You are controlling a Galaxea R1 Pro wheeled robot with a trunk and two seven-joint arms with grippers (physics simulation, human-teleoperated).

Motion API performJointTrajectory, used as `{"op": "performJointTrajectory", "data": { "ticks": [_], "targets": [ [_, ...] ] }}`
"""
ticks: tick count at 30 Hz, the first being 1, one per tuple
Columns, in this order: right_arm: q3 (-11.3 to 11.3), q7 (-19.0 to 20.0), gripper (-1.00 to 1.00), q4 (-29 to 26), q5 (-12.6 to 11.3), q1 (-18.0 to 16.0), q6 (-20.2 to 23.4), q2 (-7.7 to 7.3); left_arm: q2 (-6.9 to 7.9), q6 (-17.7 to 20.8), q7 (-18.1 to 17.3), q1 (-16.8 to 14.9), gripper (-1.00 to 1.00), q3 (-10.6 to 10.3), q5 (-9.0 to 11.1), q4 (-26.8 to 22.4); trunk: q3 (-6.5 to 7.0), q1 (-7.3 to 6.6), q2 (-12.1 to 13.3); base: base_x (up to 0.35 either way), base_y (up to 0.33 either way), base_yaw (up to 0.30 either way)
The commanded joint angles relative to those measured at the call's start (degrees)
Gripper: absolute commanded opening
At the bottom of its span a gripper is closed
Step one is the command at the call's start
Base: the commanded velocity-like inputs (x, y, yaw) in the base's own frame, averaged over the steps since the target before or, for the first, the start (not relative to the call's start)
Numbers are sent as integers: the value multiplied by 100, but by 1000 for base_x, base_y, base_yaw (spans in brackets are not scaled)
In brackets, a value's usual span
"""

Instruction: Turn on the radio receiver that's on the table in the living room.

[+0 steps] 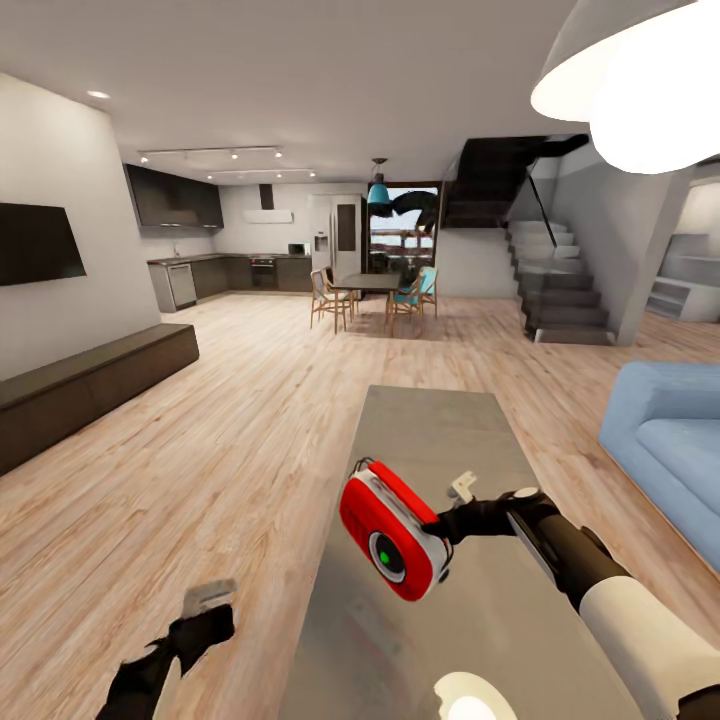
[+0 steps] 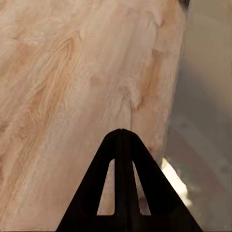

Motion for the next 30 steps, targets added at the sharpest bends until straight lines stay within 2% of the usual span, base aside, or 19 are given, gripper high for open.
{"op": "performJointTrajectory", "data": {
  "ticks": [1,2,4,5,7,9,12,18,22,25,27,30],
  "targets": [
    [0,-18,-100,-6,-59,0,20,1,6,-91,-2,0,-100,395,7,48,1,0,0,0,0,0],
    [0,-24,-100,-6,-59,0,21,1,9,-128,-3,0,-100,576,6,65,1,0,0,0,0,0],
    [-1,-40,-100,-6,-58,-1,25,1,16,-216,-4,2,-100,1196,1,119,1,0,0,0,0,0],
    [-2,-44,-100,-6,-58,-1,29,1,19,-242,-7,4,-100,1433,-2,139,1,0,0,0,0,0],
    [-3,-48,-100,-6,-58,-2,46,1,52,-301,-14,14,-100,1776,-7,194,1,0,0,0,0,0],
    [-3,-50,-100,-6,-58,-2,61,1,129,-362,-19,21,-100,1940,-10,316,1,0,0,0,0,0],
    [-3,-50,-100,-6,-58,0,68,1,198,-393,-34,24,-100,2011,-8,401,1,0,0,0,0,0],
    [4,-55,-100,1,-58,-2,86,1,239,-365,-44,23,-100,2045,-5,421,1,0,0,0,0,0],
    [5,-55,-100,3,-58,-2,88,1,361,-363,-49,21,-100,2058,4,422,1,0,0,0,0,0],
    [7,-52,-100,11,-58,-2,101,1,398,-363,-49,23,-100,2045,8,422,1,0,0,0,0,0],
    [11,-57,-100,81,-55,0,211,1,406,-358,-49,23,-100,2032,9,422,1,0,0,0,0,0],
    [25,-246,-100,172,-50,1,656,1,395,-359,-49,22,-100,2016,10,422,1,0,0,0,0,0]
  ]
}}
